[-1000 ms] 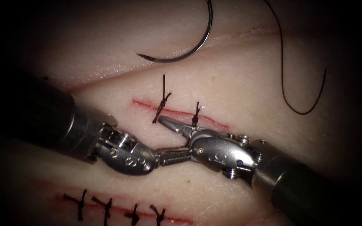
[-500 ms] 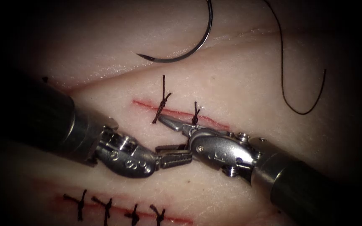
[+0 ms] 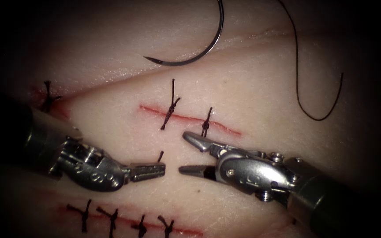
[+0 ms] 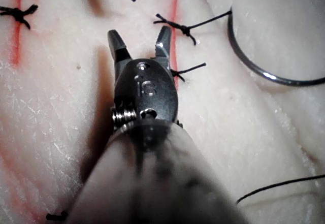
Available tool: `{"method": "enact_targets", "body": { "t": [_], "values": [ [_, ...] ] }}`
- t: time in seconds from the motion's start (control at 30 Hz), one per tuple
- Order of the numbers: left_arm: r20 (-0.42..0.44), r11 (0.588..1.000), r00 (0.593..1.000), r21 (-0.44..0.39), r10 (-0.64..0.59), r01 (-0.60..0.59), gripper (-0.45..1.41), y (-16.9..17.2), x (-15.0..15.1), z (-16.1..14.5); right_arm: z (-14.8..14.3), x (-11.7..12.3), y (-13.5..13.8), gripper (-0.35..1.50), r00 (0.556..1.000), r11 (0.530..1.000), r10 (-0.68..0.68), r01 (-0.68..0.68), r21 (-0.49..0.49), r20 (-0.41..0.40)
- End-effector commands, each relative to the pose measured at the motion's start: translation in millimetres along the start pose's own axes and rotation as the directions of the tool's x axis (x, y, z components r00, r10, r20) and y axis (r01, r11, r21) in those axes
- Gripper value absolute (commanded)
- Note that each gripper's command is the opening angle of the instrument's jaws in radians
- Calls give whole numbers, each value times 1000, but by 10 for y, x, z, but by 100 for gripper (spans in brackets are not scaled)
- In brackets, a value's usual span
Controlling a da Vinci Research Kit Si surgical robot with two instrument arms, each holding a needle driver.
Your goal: Wound Closure
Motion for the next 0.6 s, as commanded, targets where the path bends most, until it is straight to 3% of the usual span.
{"method": "enact_targets", "body": {
  "t": [0.03, 0.17, 0.2, 0.37, 0.4, 0.43, 0.47, 0.5, 0.53, 0.6],
  "values": [
    [0, 1000, 1000, 0, -2, 2, -45, 9, -4, 4, 1, -1, -1, 128, 1000, 1000, 3, -3, -6, -3],
    [26, 999, 999, 25, -42, 42, -45, 9, -45, -3, -31, 3, 6, 125, 1000, 999, 17, -17, -50, -1],
    [26, 999, 999, 25, -42, 42, -45, 9, -45, -3, -31, 3, 6, 125, 1000, 999, 17, -17, -50, -1],
    [60, 987, 986, 45, -156, 153, -38, 21, -101, 1, -47, -2, 8, 121, 999, 997, 48, -47, -60, 18],
    [72, 983, 981, 47, -179, 176, -25, 24, -111, 2, -47, -2, 8, 121, 999, 997, 48, -47, -61, 20],
    [82, 961, 957, 52, -277, 273, 9, 34, -132, 5, -48, -2, 8, 121, 998, 997, 54, -52, -64, 26],
    [82, 961, 957, 52, -277, 273, 9, 34, -132, 5, -48, -2, 8, 121, 998, 997, 54, -52, -64, 26],
    [74, 946, 943, 32, -324, 322, 41, 40, -142, 6, -48, -2, 8, 121, 998, 996, 54, -52, -65, 28],
    [74, 946, 943, 32, -324, 322, 41, 40, -142, 6, -48, -2, 8, 121, 998, 996, 54, -52, -65, 28],
    [103, 923, 917, 22, -385, 385, 73, 45, -155, 5, -48, -2, 7, 120, 998, 996, 60, -58, -70, 25]
  ]
}}
